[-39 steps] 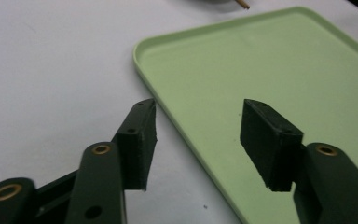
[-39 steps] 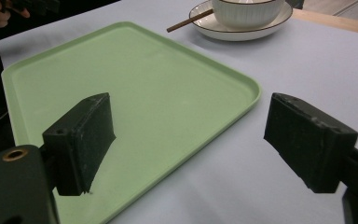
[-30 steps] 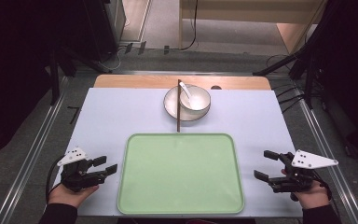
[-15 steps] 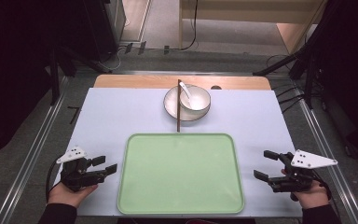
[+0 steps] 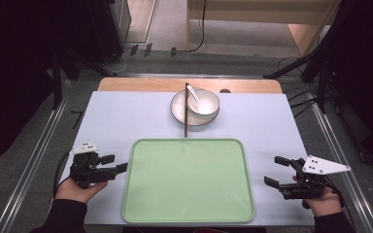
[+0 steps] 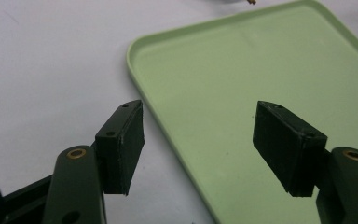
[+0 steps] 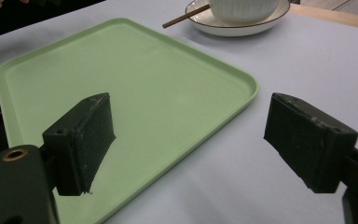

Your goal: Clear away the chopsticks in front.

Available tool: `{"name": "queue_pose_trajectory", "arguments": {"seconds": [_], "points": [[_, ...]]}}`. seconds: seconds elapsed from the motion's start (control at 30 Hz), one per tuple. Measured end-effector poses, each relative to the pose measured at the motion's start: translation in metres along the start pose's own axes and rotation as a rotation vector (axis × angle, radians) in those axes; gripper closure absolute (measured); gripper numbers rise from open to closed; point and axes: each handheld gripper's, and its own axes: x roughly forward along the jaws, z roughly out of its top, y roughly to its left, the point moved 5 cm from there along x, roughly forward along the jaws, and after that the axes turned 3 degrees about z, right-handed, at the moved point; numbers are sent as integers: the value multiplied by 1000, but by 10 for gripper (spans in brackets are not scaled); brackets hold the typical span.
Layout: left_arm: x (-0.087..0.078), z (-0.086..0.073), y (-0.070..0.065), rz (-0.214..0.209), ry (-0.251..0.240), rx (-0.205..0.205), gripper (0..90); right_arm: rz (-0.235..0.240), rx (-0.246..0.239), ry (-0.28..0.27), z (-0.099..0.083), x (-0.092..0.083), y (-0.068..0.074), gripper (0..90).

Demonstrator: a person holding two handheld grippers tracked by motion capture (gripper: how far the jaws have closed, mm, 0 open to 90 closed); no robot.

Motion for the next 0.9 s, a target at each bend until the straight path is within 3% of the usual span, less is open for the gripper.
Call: {"name": "queue_pose_trajectory", "arguments": {"seconds": [0.3,0.7,0.9], "points": [[13,26,-8,16,28,33,322,0,2,-1,0,-1,0,162],[28,54,-18,-14,57,51,326,-5,13,16,-2,1,-1,162],[42,70,-27,-18,88,88,321,-3,7,14,-1,1,0,162]]}}
